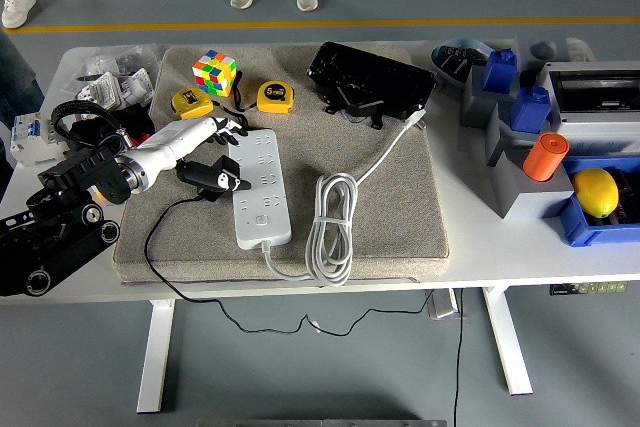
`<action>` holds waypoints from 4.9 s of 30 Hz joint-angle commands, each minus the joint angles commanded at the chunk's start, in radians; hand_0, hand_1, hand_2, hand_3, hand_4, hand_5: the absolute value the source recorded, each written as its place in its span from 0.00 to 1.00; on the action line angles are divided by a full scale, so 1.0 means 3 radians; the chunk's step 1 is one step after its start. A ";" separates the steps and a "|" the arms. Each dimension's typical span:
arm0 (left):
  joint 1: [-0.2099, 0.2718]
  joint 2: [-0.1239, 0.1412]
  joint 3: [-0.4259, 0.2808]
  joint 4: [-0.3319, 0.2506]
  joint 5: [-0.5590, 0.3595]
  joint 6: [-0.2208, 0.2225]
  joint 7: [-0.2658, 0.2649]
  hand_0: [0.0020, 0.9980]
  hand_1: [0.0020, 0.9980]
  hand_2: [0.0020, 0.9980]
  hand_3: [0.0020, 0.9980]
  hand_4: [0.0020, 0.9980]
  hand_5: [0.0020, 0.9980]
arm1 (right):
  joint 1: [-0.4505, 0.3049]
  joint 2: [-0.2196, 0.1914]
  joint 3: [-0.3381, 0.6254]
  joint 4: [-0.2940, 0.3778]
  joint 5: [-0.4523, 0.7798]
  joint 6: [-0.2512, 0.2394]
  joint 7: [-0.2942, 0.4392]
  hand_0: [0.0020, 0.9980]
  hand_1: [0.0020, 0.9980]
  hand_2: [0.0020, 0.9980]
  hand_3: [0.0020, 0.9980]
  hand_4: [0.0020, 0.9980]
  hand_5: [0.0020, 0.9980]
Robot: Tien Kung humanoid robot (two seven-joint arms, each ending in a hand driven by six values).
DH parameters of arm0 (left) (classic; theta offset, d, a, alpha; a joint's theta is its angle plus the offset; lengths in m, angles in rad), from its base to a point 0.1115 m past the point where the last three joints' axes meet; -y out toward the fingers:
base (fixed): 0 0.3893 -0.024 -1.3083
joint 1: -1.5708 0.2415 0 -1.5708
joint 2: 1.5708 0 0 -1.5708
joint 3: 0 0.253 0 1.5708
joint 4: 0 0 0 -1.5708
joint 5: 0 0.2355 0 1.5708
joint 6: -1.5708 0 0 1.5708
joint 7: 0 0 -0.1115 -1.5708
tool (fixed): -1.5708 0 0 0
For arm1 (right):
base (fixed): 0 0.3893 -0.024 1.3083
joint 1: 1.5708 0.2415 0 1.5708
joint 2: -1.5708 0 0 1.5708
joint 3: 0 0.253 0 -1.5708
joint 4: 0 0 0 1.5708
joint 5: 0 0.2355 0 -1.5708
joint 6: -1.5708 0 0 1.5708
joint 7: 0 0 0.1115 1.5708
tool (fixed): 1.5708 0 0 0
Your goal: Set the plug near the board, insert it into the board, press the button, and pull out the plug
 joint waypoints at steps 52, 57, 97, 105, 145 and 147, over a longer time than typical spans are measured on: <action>0.0920 0.0043 -0.0392 -0.0450 -0.0056 0.0436 -0.0102 0.75 0.76 0.75 0.75 0.94 0.86 | -0.0021 0.0006 0.0028 0.0016 -0.0022 -0.0020 0.0061 0.71 0.72 0.73 0.63 1.00 0.62; 0.0908 0.0037 -0.0369 -0.0476 -0.0048 0.0437 -0.0103 0.75 0.76 0.75 0.75 0.94 0.86 | -0.0013 0.0009 0.0041 0.0025 -0.0037 -0.0022 0.0061 0.71 0.72 0.73 0.63 1.00 0.62; 0.0648 0.0076 -0.0078 -0.0573 0.0235 0.0276 -0.0059 0.72 0.73 0.72 0.72 0.90 0.84 | -0.0007 0.0010 0.0038 0.0028 -0.0039 -0.0023 0.0068 0.71 0.72 0.73 0.63 1.00 0.62; 0.0624 0.0053 -0.0057 -0.0576 0.0230 0.0277 -0.0080 0.72 0.73 0.72 0.72 0.90 0.84 | 0.0002 0.0013 0.0041 0.0026 -0.0035 -0.0023 0.0071 0.71 0.72 0.73 0.63 1.00 0.62; 0.1061 0.0313 -0.0733 -0.1343 0.0151 0.0363 -0.0032 0.33 0.49 0.53 0.68 0.89 0.43 | -0.0006 -0.0008 0.0011 0.0027 -0.0032 -0.0024 0.0071 0.71 0.72 0.73 0.63 1.00 0.61; 0.1127 0.0343 -0.0813 -0.1464 0.0145 0.0313 0.0046 0.33 0.49 0.53 0.68 0.89 0.43 | -0.0008 -0.0012 0.0003 0.0025 -0.0031 -0.0023 0.0069 0.71 0.72 0.73 0.63 1.00 0.61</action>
